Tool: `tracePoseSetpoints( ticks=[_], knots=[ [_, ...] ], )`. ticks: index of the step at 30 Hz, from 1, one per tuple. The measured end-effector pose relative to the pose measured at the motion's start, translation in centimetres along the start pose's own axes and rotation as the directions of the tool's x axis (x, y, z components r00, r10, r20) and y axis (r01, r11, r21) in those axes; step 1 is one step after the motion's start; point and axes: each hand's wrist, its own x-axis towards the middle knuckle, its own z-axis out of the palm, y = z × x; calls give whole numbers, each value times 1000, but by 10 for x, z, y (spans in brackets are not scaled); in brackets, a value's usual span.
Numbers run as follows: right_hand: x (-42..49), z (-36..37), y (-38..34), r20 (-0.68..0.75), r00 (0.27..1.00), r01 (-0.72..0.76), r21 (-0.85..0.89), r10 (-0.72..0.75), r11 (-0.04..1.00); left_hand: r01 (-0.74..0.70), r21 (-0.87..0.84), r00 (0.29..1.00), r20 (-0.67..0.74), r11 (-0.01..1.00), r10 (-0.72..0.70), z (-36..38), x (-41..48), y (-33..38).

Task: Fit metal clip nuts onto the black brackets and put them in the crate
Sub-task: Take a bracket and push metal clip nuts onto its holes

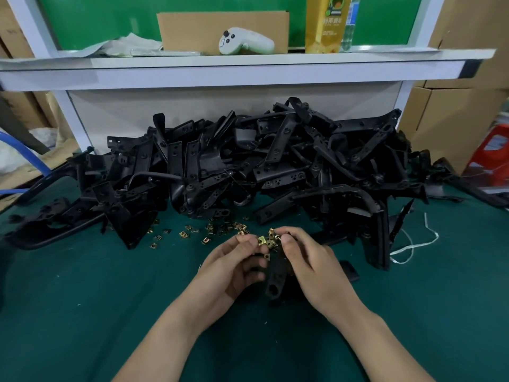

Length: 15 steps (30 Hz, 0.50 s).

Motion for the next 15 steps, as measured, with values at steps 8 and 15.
tracePoseSetpoints(
  ticks=[8,15],
  knots=[
    [2,2,4,-15,1000,-16,-31,15,999,16,-14,999,-31,1000,-16,0,1,-1],
    [5,-2,10,-125,990,-72,-83,61,994,21,-17,999,-42,1000,-22,-1,1,-2]
  ],
)
